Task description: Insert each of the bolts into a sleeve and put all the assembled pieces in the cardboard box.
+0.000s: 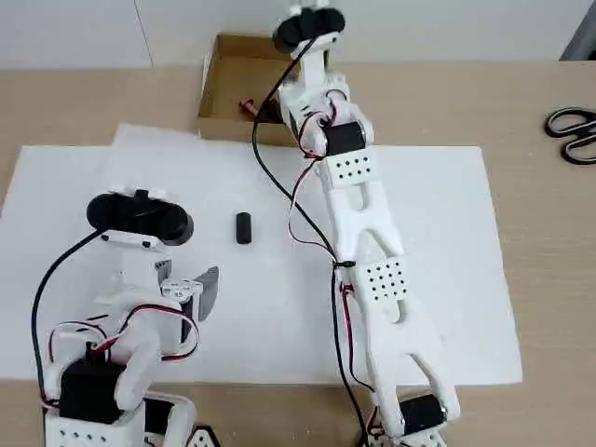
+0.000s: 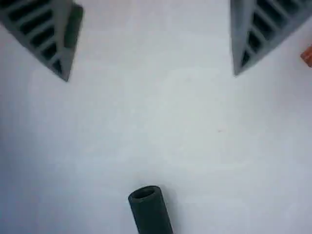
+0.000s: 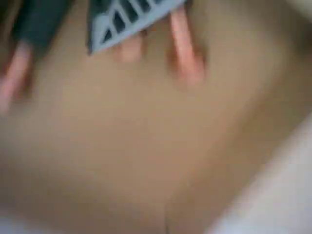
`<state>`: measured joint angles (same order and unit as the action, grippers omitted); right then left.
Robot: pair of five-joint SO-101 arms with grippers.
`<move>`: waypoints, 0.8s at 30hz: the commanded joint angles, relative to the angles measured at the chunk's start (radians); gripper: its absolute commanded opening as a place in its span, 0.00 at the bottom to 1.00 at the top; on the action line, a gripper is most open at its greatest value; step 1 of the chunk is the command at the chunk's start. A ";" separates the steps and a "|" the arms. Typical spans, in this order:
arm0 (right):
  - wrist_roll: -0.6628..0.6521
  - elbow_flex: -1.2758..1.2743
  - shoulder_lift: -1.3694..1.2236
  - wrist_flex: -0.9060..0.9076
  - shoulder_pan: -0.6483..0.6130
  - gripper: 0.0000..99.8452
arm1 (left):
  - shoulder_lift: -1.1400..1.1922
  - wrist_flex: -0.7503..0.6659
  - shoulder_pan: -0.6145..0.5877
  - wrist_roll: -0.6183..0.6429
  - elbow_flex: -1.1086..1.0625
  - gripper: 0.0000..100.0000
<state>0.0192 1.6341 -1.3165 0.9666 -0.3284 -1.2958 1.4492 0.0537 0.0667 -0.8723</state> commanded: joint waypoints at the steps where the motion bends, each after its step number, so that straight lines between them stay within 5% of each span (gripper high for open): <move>1: -0.003 0.048 0.166 0.173 -0.004 0.18 | -0.006 -0.017 -0.006 -0.008 0.002 0.21; 14: 0.003 0.048 0.453 0.702 -0.157 0.18 | -0.006 -0.017 0.003 -0.008 0.002 0.21; 18: 0.153 0.048 0.469 0.713 -0.185 0.18 | -0.006 -0.017 -0.017 -0.008 0.010 0.21; 24: 0.209 -0.061 0.450 0.719 -0.202 0.18 | -0.008 -0.009 -0.341 -0.020 0.071 0.20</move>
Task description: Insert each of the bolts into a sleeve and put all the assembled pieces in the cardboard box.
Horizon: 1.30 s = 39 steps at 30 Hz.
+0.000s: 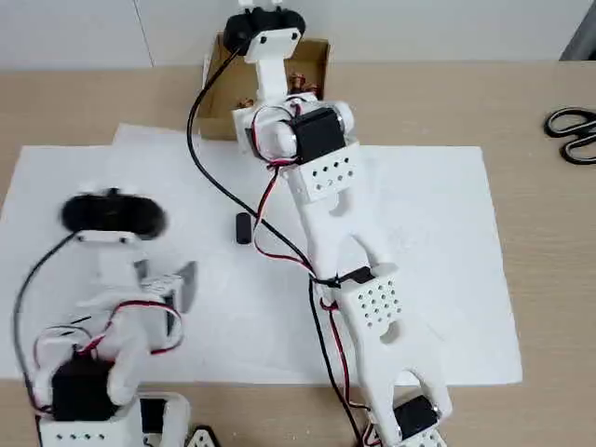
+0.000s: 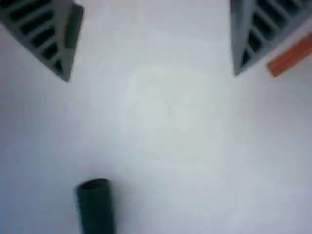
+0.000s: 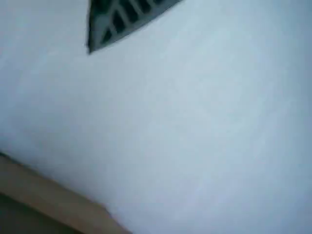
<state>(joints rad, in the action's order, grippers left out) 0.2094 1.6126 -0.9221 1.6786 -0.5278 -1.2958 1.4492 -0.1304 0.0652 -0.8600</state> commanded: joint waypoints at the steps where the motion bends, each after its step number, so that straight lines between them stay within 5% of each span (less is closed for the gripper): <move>1: 0.018 -0.064 0.056 0.008 -0.002 0.18 | -0.008 -0.005 -0.216 -0.052 0.070 0.20; 5: 0.018 -0.126 0.062 0.008 -0.004 0.18 | 0.000 0.054 -0.351 -0.196 0.111 0.20; 13: 0.017 -0.236 0.067 0.008 -0.008 0.18 | 0.003 0.103 -0.374 -0.195 0.157 0.20; 20: 0.014 -0.261 0.081 0.008 -0.005 0.00 | 0.109 0.157 -0.376 -0.187 0.283 0.20; 29: 0.017 -0.336 0.249 0.004 -0.004 0.05 | 0.410 0.245 -0.373 -0.117 0.519 0.20; 39: 0.012 -0.371 0.259 -0.001 0.012 0.05 | 0.425 0.245 -0.373 -0.107 0.530 0.20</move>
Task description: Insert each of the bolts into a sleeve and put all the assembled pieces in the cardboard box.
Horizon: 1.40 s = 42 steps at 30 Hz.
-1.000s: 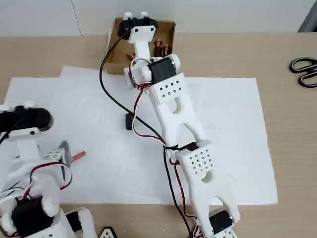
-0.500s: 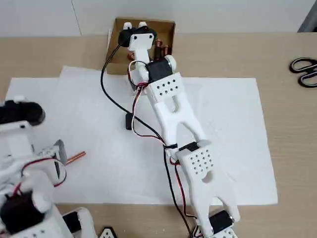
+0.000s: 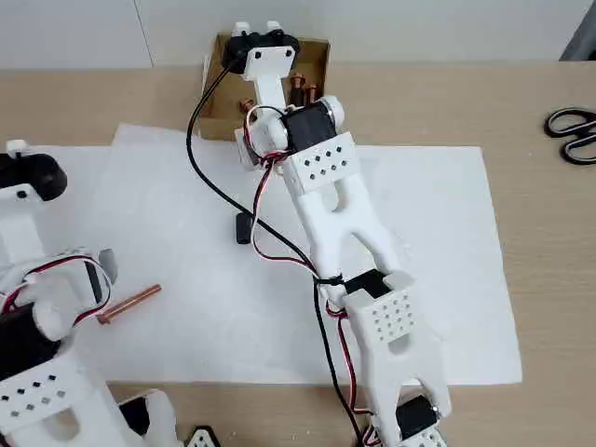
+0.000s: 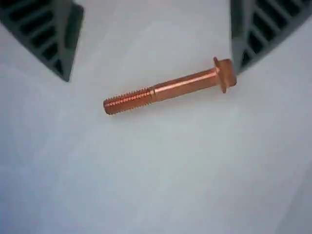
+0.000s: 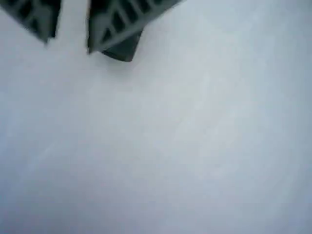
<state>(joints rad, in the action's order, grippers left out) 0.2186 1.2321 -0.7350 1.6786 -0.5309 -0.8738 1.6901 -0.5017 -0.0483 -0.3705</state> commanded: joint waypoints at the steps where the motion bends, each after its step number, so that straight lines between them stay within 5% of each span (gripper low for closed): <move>1: 0.003 0.023 0.071 -0.001 0.022 0.05 | 0.002 0.005 -0.002 0.006 0.041 0.20; 13: -0.035 0.124 0.450 0.007 0.065 0.05 | 0.002 0.012 -0.002 0.040 0.111 0.20; 25: -0.058 -0.364 0.777 0.010 0.137 0.16 | 0.006 0.026 0.000 0.040 0.136 0.20; 34: -0.052 -0.830 0.811 0.001 0.062 0.16 | 0.008 0.061 -0.002 0.040 0.133 0.20; 42: -0.051 -0.882 0.610 -0.031 -0.001 0.16 | 0.005 0.061 -0.002 0.041 0.107 0.20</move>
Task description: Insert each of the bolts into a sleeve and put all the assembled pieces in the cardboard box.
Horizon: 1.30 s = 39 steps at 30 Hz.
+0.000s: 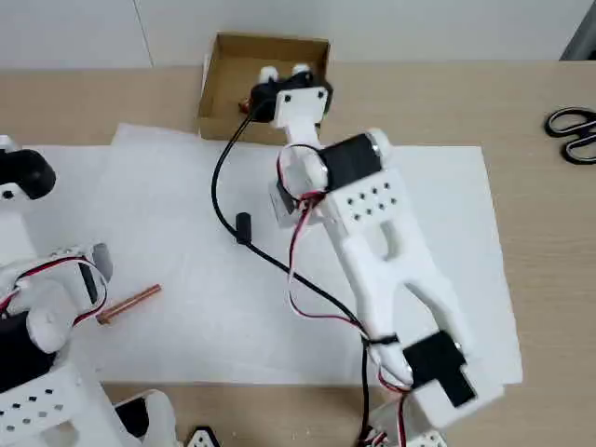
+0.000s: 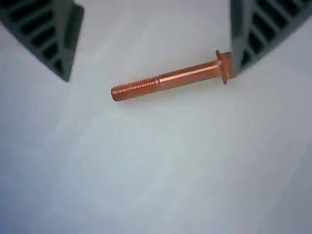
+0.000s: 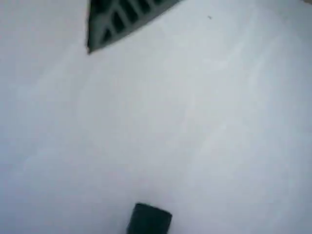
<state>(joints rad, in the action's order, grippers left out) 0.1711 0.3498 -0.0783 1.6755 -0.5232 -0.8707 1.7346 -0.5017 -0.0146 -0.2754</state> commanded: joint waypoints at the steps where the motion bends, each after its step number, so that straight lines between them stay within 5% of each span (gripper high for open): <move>1: -0.003 0.000 -0.076 -0.042 -0.010 0.16 | 0.002 0.017 -0.002 0.008 -0.005 0.20; 24: -0.003 0.000 -0.403 -0.499 -0.159 0.16 | -0.003 0.015 -0.002 0.006 -0.056 0.20; 39: 0.051 0.000 -0.493 -0.539 -0.165 0.16 | -0.003 0.015 -0.002 0.006 -0.056 0.20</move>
<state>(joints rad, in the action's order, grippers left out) 0.1880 0.3452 -0.5708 1.1477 -0.6797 -0.8707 1.7346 -0.5017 -0.0146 -0.3291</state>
